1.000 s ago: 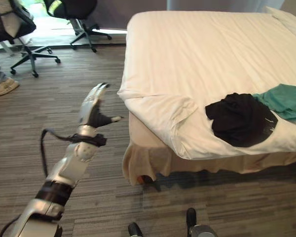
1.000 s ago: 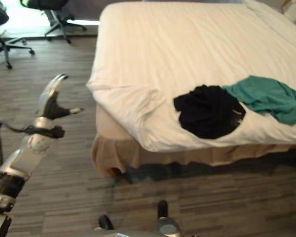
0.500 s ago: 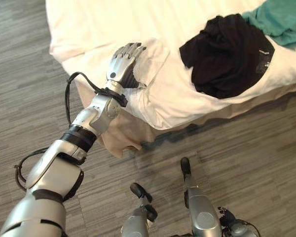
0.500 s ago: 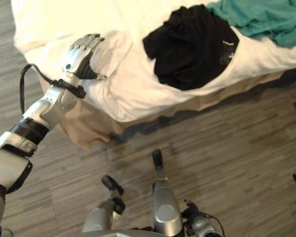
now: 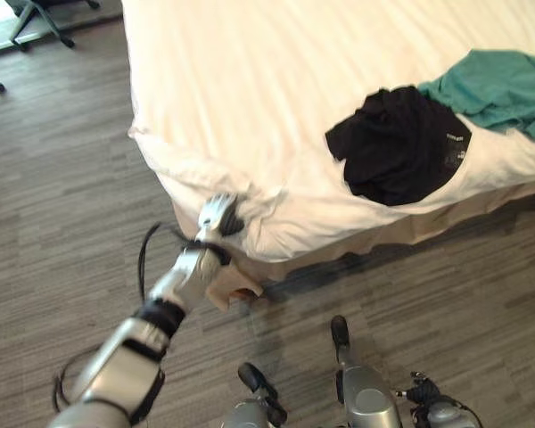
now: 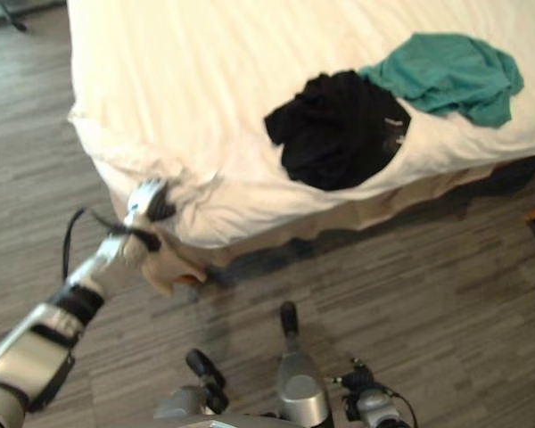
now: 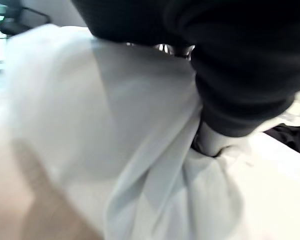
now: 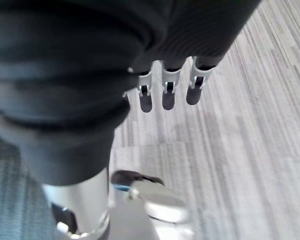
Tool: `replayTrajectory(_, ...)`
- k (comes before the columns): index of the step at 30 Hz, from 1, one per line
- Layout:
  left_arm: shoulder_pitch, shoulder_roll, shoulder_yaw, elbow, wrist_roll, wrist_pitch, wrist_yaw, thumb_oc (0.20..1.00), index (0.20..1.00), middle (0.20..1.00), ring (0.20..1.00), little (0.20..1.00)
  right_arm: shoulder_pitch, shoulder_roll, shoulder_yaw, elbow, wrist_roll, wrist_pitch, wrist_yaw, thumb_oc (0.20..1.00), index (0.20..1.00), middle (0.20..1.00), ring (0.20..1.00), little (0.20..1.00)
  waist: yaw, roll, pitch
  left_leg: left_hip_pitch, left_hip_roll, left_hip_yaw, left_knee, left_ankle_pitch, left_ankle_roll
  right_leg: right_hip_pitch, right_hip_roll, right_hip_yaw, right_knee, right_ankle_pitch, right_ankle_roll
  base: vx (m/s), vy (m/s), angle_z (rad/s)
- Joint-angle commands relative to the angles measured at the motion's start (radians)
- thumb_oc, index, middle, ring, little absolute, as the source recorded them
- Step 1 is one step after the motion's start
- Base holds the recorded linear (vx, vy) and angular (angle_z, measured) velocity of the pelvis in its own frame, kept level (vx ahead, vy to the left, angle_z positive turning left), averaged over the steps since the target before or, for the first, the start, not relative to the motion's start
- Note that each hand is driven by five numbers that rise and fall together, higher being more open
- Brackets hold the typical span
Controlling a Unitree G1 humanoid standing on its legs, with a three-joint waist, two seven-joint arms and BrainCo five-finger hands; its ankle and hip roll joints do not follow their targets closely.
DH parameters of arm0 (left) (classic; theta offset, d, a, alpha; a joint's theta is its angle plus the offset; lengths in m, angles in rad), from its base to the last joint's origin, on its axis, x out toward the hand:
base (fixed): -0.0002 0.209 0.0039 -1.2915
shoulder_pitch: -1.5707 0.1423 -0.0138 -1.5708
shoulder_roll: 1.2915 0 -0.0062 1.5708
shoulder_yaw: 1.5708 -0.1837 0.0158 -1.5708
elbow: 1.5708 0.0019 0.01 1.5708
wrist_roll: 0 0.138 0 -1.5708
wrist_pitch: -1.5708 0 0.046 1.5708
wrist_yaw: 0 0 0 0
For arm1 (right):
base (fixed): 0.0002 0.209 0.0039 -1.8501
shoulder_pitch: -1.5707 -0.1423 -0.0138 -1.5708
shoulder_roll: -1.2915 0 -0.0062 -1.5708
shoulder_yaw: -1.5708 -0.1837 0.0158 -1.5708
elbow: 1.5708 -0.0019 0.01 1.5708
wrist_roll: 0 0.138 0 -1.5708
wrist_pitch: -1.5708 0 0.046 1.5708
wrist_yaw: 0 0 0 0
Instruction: Tidy up the quilt and then pick up the clothes from the bed and put them into the laundry hamper.
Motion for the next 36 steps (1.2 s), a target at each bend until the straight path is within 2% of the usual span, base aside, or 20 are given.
replayTrajectory(1,0.123,0.011,-0.003,0.052,-0.049,-0.042,-0.034,1.000,1.000,1.000,1.000,1.000,-0.100,-0.074,-0.004,-0.153,-0.089,-0.050,-0.033,1.000,1.000,1.000,1.000,1.000,0.055,0.025,-0.040,0.037,0.040,-0.088,0.003,0.032,-0.034,0.010,-0.092,-0.015,0.084,-0.086,0.115,0.02,0.028,0.29)
replayTrajectory(3,0.170,0.012,0.016,0.081,-0.053,-0.044,-0.033,1.000,1.000,1.000,1.000,1.000,-0.119,-0.101,0.003,-0.209,-0.100,-0.062,-0.039,1.000,1.000,1.000,1.000,1.000,0.066,0.022,-0.047,0.041,0.039,-0.094,0.003,0.030,-0.033,0.022,-0.093,-0.022,0.078,-0.084,0.116,0.05,0.019,0.24)
replayTrajectory(4,0.262,0.027,0.076,0.176,-0.124,-0.034,-0.069,1.000,1.000,1.000,1.000,1.000,-0.201,-0.348,-0.087,-0.243,-0.005,-0.086,0.039,0.442,0.442,0.442,0.442,0.442,0.099,0.003,-0.063,0.046,0.039,-0.105,0.003,0.030,-0.033,0.048,-0.097,-0.044,0.067,-0.082,0.118,0.05,-0.001,0.28)
replayTrajectory(5,0.259,0.023,0.075,0.176,-0.124,-0.034,-0.069,1.000,1.000,1.000,1.000,1.000,-0.203,-0.353,-0.087,-0.242,-0.003,-0.087,0.043,0.200,0.200,0.200,0.200,0.200,0.100,0.008,-0.063,0.043,0.040,-0.105,0.003,0.032,-0.033,0.046,-0.095,-0.044,0.066,-0.079,0.117,0.05,0.007,0.37)
replayTrajectory(6,0.331,0.012,0.136,0.200,-0.130,-0.043,-0.061,1.000,1.000,1.000,1.000,1.000,-0.102,-0.341,-0.103,-0.517,-0.035,-0.111,0.004,0.200,0.200,0.200,0.200,0.200,0.096,-0.001,-0.064,0.048,0.039,-0.111,0.003,0.033,-0.031,0.053,-0.096,-0.048,0.067,-0.081,0.119,0.01,0.067,0.41)
replayTrajectory(7,0.359,0.013,0.134,0.257,-0.100,-0.037,-0.045,1.000,1.000,1.000,1.000,1.000,-0.079,-0.354,-0.094,-0.604,-0.059,-0.151,-0.006,0.200,0.200,0.200,0.200,0.200,0.098,-0.003,-0.055,0.051,0.037,-0.113,0.003,0.030,-0.031,0.057,-0.098,-0.048,0.070,-0.083,0.122,0.00,0.090,0.25)
replayTrajectory(8,0.373,-0.003,0.126,0.311,-0.083,-0.039,-0.045,1.000,1.000,1.000,1.000,1.000,-0.095,-0.357,-0.106,-0.567,-0.055,-0.177,-0.009,0.200,0.200,0.200,0.200,0.200,0.109,-0.004,-0.055,0.044,0.037,-0.117,0.003,0.032,-0.028,0.058,-0.099,-0.056,0.069,-0.081,0.123,-0.04,0.100,0.08)
replayTrajectory(9,0.395,-0.007,0.160,0.359,-0.089,-0.034,-0.040,1.000,1.000,1.000,1.000,1.000,-0.142,-0.367,-0.121,-0.684,-0.040,-0.198,-0.026,0.200,0.200,0.200,0.200,0.200,0.130,-0.019,-0.049,0.036,0.037,-0.132,0.003,0.032,-0.025,0.059,-0.101,-0.067,0.073,-0.086,0.125,-0.06,0.054,0.02)
replayTrajectory(11,0.411,-0.007,0.166,0.384,-0.107,-0.029,-0.035,1.000,1.000,1.000,1.000,1.000,-0.211,-0.422,-0.124,-0.806,0.002,-0.212,-0.024,0.200,0.200,0.200,0.200,0.200,0.158,-0.039,-0.039,0.017,0.043,-0.150,0.003,0.041,-0.023,0.057,-0.100,-0.082,0.075,-0.087,0.124,-0.07,0.020,0.15)
replayTrajectory(14,0.404,-0.005,0.117,0.389,-0.087,-0.038,-0.025,1.000,1.000,1.000,1.000,1.000,-0.308,-0.420,-0.084,-0.791,0.052,-0.227,-0.045,0.200,0.200,0.200,0.200,0.200,0.186,-0.056,-0.021,-0.020,0.050,-0.174,0.003,0.052,-0.022,0.043,-0.100,-0.101,0.080,-0.084,0.124,-0.09,-0.028,0.48)
replayTrajectory(16,0.379,-0.003,0.077,0.418,-0.074,-0.037,-0.011,1.000,1.000,1.000,1.000,1.000,-0.475,-0.411,-0.017,-0.755,0.086,-0.227,-0.071,0.200,0.200,0.200,0.200,0.200,0.220,-0.071,0.013,-0.066,0.056,-0.200,0.007,0.066,-0.024,0.015,-0.101,-0.114,0.093,-0.085,0.122,-0.17,-0.059,0.19)
replayTrajectory(17,0.344,-0.002,0.057,0.435,-0.092,-0.032,-0.002,1.000,1.000,1.000,1.000,1.000,-0.631,-0.416,0.038,-0.703,0.107,-0.215,-0.096,0.200,0.200,0.200,0.200,0.200,0.256,-0.077,0.053,-0.110,0.060,-0.225,0.018,0.079,-0.028,-0.019,-0.105,-0.125,0.120,-0.090,0.118,-0.11,-0.038,0.29)
replayTrajectory(21,0.310,-0.003,0.030,0.420,-0.114,-0.039,0.017,1.000,1.000,1.000,1.000,1.000,-0.827,-0.417,0.118,-0.651,0.126,-0.202,-0.121,0.200,0.200,0.200,0.200,0.200,0.285,-0.070,0.105,-0.189,0.074,-0.250,0.040,0.098,-0.036,-0.084,-0.110,-0.139,0.154,-0.092,0.112,-0.11,-0.005,0.33)
replayTrajectory(24,0.289,-0.010,-0.012,0.344,-0.143,-0.058,0.026,1.000,1.000,1.000,1.000,1.000,-0.928,-0.392,0.163,-0.617,0.160,-0.210,-0.131,0.200,0.200,0.200,0.200,0.200,0.314,-0.044,0.155,-0.275,0.082,-0.276,0.066,0.115,-0.048,-0.138,-0.121,-0.167,0.184,-0.097,0.113,-0.11,0.027,0.18)
replayTrajectory(25,0.292,-0.021,-0.041,0.249,-0.143,-0.078,0.013,1.000,1.000,1.000,1.000,1.000,-0.870,-0.361,0.134,-0.648,0.215,-0.230,-0.127,0.200,0.200,0.200,0.200,0.200,0.327,-0.015,0.166,-0.323,0.078,-0.300,0.068,0.126,-0.046,-0.166,-0.133,-0.197,0.202,-0.097,0.118,-0.06,0.030,0.25)
replayTrajectory(28,0.288,-0.028,-0.060,0.224,-0.134,-0.082,0.007,1.000,1.000,1.000,1.000,1.000,-0.810,-0.329,0.108,-0.662,0.243,-0.241,-0.125,0.200,0.200,0.200,0.200,0.200,0.331,-0.003,0.162,-0.339,0.072,-0.313,0.065,0.127,-0.044,-0.172,-0.137,-0.211,0.203,-0.100,0.120,0.01,0.046,0.54)
replayTrajectory(29,0.275,-0.058,-0.077,0.222,-0.112,-0.078,0.006,1.000,1.000,1.000,1.000,1.000,-0.672,-0.211,0.080,-0.666,0.284,-0.256,-0.106,0.200,0.200,0.200,0.200,0.200,0.343,0.020,0.154,-0.340,0.060,-0.334,0.051,0.127,-0.039,-0.160,-0.144,-0.234,0.197,-0.105,0.125,0.04,0.038,0.59)
replayTrajectory(31,0.275,-0.057,-0.077,0.222,-0.112,-0.078,0.006,1.000,1.000,1.000,1.000,1.000,-0.671,-0.211,0.080,-0.666,0.284,-0.256,-0.106,0.200,0.200,0.200,0.200,0.200,0.342,0.020,0.154,-0.340,0.060,-0.335,0.051,0.127,-0.039,-0.160,-0.144,-0.234,0.197,-0.105,0.125,0.06,0.020,0.28)
replayTrajectory(32,0.266,-0.096,-0.049,0.250,-0.111,-0.053,0.014,1.000,1.000,1.000,1.000,1.000,-0.491,-0.042,0.132,-0.643,0.254,-0.223,-0.058,0.200,0.200,0.200,0.200,0.200,0.349,0.033,0.136,-0.311,0.049,-0.355,0.025,0.123,-0.034,-0.127,-0.141,-0.251,0.182,-0.117,0.122,0.11,0.007,0.27)
replayTrajectory(36,0.245,-0.116,-0.029,0.294,-0.106,-0.036,0.034,1.000,1.000,1.000,1.000,1.000,-0.387,0.082,0.246,-0.567,0.185,-0.185,0.010,0.200,0.200,0.200,0.200,0.200,0.350,0.034,0.117,-0.271,0.044,-0.365,0.017,0.108,-0.033,-0.087,-0.132,-0.252,0.170,-0.127,0.115,0.06,0.013,0.13)
